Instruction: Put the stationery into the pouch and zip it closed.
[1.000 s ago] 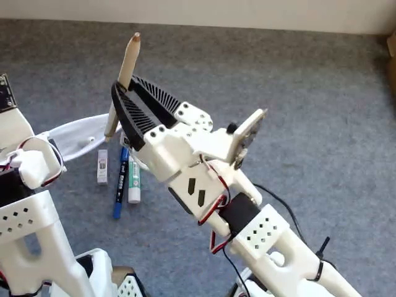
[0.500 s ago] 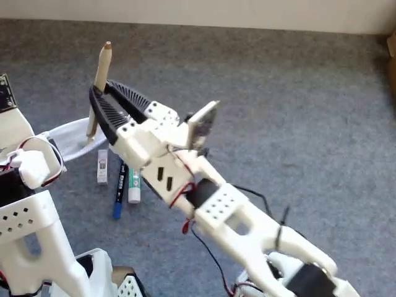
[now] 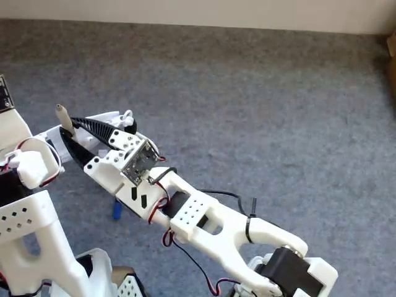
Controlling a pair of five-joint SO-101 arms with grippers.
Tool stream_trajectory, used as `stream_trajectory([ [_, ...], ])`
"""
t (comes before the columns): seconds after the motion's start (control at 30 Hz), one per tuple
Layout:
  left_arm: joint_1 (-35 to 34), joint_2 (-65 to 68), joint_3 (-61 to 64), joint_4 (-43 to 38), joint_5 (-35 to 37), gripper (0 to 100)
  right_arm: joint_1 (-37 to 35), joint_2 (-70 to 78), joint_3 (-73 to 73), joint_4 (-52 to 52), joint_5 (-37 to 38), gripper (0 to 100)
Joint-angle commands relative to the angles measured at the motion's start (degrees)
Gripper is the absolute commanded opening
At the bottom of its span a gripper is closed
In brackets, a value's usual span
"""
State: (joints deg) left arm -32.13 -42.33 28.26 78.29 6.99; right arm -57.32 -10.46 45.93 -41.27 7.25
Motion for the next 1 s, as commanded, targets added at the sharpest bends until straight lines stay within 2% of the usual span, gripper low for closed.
stream_trajectory([
  [0.0, -0.7, 1.1, 0.6, -0.7, 0.4, 1, -1.6, 0.3, -0.5, -0.6, 1.1, 2.0],
  [0.17, -0.7, 1.1, 0.6, -0.7, 0.4, 1, -1.7, -1.7, 0.2, -0.2, 0.8, 17.5],
  [0.37, -0.5, 1.1, 0.6, -0.7, 0.4, 1, -1.7, -12.7, 2.7, 9.3, 0.5, 18.0],
  [0.43, -0.5, 1.1, 0.6, -0.7, 0.4, 1, -1.4, -17.8, 2.5, 14.2, -2.9, 18.0],
  [0.57, -0.6, 1.1, 0.7, -0.7, 0.4, 1, 1.1, -28.1, 0.9, 29.8, -10.0, 18.0],
  [0.73, -0.7, 1.1, 0.7, -0.7, 0.5, 1, 5.8, -36.1, -11.1, 52.6, -14.3, 18.0],
  [0.87, -0.7, 1.1, 0.6, -0.7, 0.6, 1, 9.9, -37.2, -24.1, 71.1, -16.3, 18.0],
  [0.97, -0.7, 1.1, 0.3, -0.7, 0.7, 1, 12.3, -35.2, -31.8, 79.2, -16.2, 18.0],
])
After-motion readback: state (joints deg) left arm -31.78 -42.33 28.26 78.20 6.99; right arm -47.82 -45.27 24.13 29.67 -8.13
